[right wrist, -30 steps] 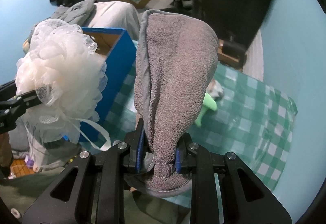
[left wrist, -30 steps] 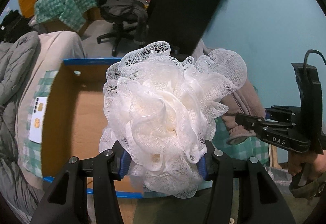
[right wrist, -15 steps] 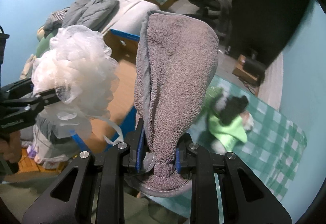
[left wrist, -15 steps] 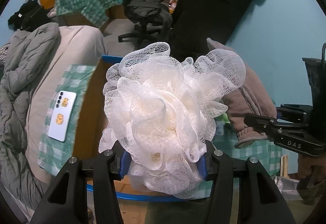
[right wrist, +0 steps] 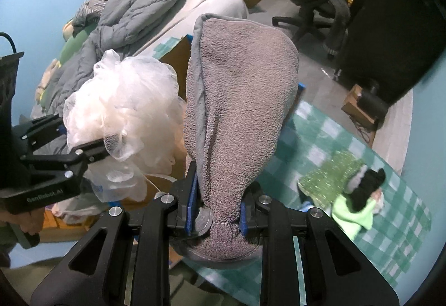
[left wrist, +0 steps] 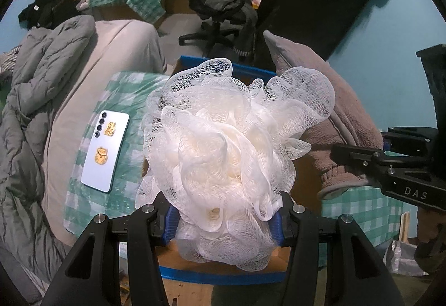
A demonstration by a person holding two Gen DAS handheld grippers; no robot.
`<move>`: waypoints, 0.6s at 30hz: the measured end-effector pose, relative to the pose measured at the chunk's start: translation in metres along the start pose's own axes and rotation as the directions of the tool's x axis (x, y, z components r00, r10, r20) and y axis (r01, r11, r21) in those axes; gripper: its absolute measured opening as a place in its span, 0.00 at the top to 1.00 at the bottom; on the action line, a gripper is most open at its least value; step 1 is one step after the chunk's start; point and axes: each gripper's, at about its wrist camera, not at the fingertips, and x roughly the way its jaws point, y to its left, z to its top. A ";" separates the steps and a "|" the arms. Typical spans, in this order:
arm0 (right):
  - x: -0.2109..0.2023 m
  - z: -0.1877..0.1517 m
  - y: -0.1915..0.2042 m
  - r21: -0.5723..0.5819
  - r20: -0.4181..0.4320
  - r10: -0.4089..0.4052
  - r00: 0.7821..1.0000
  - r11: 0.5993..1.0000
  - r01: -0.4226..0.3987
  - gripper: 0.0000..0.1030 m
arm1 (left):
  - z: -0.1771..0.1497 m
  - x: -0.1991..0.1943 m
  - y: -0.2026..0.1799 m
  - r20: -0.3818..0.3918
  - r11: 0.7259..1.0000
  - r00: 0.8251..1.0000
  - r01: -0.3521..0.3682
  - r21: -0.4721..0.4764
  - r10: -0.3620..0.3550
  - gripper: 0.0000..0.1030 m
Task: Organize soft objects
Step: 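Carry the bath puff and grey towel over the box and release both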
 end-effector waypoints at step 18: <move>0.043 0.014 0.015 0.045 -0.081 -0.036 0.996 0.998 0.040 0.59 | 0.006 0.030 0.011 -0.069 0.999 0.997 -0.024 0.036 0.026 0.31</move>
